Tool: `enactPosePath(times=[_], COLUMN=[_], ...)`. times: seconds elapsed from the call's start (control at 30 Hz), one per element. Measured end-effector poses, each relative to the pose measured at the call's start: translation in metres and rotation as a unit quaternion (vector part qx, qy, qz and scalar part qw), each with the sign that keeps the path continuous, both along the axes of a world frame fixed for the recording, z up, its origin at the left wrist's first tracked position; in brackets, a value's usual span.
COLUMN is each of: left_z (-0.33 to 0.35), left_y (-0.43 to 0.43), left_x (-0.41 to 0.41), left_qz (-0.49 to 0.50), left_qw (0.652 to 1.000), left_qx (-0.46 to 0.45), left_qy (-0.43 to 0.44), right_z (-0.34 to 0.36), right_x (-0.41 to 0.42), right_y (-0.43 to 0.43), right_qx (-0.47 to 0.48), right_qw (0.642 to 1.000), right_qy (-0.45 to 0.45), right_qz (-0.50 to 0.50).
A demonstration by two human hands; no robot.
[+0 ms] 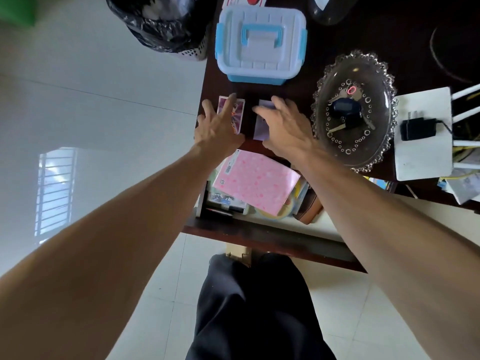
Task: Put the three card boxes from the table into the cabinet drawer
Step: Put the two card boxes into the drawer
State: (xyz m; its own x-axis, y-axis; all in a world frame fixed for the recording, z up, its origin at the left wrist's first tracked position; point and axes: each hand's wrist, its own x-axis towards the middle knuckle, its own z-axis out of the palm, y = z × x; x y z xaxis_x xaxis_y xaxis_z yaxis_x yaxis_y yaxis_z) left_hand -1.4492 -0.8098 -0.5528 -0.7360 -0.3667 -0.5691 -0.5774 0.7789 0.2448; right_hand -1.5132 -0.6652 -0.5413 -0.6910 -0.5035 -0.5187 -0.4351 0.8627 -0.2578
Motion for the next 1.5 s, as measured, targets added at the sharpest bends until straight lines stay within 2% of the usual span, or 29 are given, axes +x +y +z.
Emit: enactPosePath(times=[0.17, 0.33, 0.43, 0.53, 0.7, 0.77, 0.9, 1.0, 1.17, 1.4, 1.5], left_z=[-0.005, 0.002, 0.014, 0.024, 0.020, 0.013, -0.002, -0.016, -0.040, -0.066, -0.071], left_y=[0.002, -0.008, -0.006, 0.010, 0.063, 0.086, 0.126, 0.148, 0.171, 0.176, 0.177], left_x=[-0.001, 0.001, 0.020, 0.056, 0.122, 0.140, 0.158, 0.164, 0.165, 0.156, 0.151], left_qz=[0.031, 0.032, 0.065, 0.103, 0.037, 0.013, -0.048, -0.094, -0.130, -0.204, -0.217], left_qw=[0.999, 0.998, 0.993, 0.986, 0.986, 0.983, 0.976, 0.975, 0.973, 0.963, 0.961], left_qx=[0.026, 0.060, 0.093, 0.125, 0.164, 0.178, 0.195, 0.181, 0.176, 0.162, 0.157], left_qy=[0.024, 0.004, 0.021, 0.047, -0.005, -0.033, -0.082, -0.086, -0.076, -0.068, -0.067], right_z=[-0.001, 0.004, 0.010, 0.016, 0.009, 0.000, -0.026, -0.049, -0.082, -0.114, -0.123], right_x=[0.001, 0.001, 0.027, 0.075, 0.153, 0.171, 0.183, 0.177, 0.157, 0.148, 0.150], right_y=[0.002, 0.005, 0.021, 0.045, 0.102, 0.132, 0.188, 0.221, 0.248, 0.255, 0.253], right_qx=[-0.021, 0.000, -0.049, -0.110, -0.146, -0.125, -0.073, -0.009, 0.096, 0.127, 0.135], right_qw=[1.000, 0.999, 0.997, 0.975, 0.925, 0.900, 0.827, 0.800, 0.793, 0.783, 0.792], right_qy=[0.014, 0.030, 0.008, -0.023, -0.049, -0.074, -0.097, -0.083, -0.060, -0.071, -0.034], right_qz=[0.007, 0.026, -0.062, -0.190, -0.346, -0.411, -0.550, -0.594, -0.598, -0.604, -0.594])
